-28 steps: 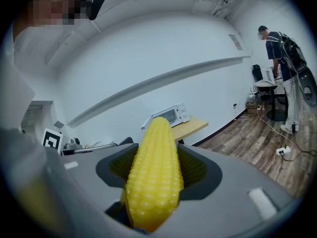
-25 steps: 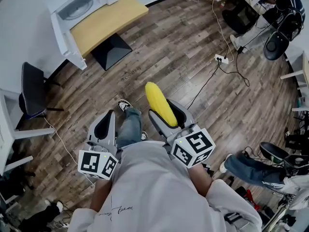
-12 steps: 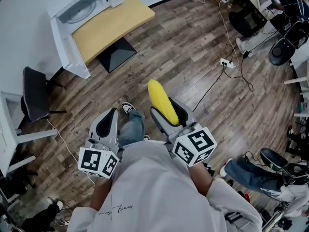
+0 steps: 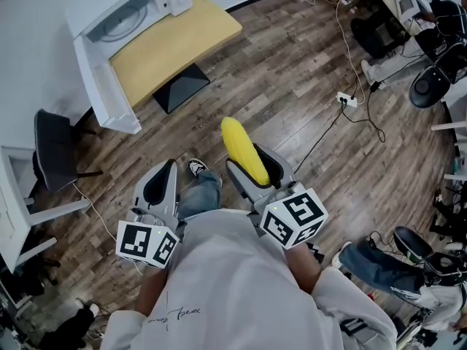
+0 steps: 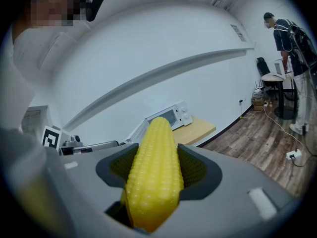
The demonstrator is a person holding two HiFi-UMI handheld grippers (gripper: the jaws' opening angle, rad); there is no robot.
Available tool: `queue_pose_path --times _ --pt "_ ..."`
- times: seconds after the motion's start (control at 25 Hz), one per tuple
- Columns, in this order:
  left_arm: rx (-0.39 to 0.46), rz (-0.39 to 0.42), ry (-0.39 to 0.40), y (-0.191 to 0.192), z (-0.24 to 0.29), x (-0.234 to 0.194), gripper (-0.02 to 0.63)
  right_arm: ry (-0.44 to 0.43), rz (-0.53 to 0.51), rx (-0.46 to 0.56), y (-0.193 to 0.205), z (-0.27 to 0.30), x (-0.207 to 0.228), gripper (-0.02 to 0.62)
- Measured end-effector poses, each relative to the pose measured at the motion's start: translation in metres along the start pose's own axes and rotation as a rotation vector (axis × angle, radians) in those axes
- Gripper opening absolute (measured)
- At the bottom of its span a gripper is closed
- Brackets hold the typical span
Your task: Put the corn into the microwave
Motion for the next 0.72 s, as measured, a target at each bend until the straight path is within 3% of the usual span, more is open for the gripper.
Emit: queue_pose_path --times 0.72 --pt "0.038 -0.014 -0.033 -0.044 0.074 -0.108 -0.008 -0.038 -0.007 -0.041 -0.065 0.134 0.01 0.261"
Point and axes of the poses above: the fingertips, and each gripper's own axes: z forward along the fingers, x to its right, y out of its underside, the point moved 9 cm from there along -z, backward along the fingers, and after that the axes turned 9 degrees about z, right-handed, at the moved point
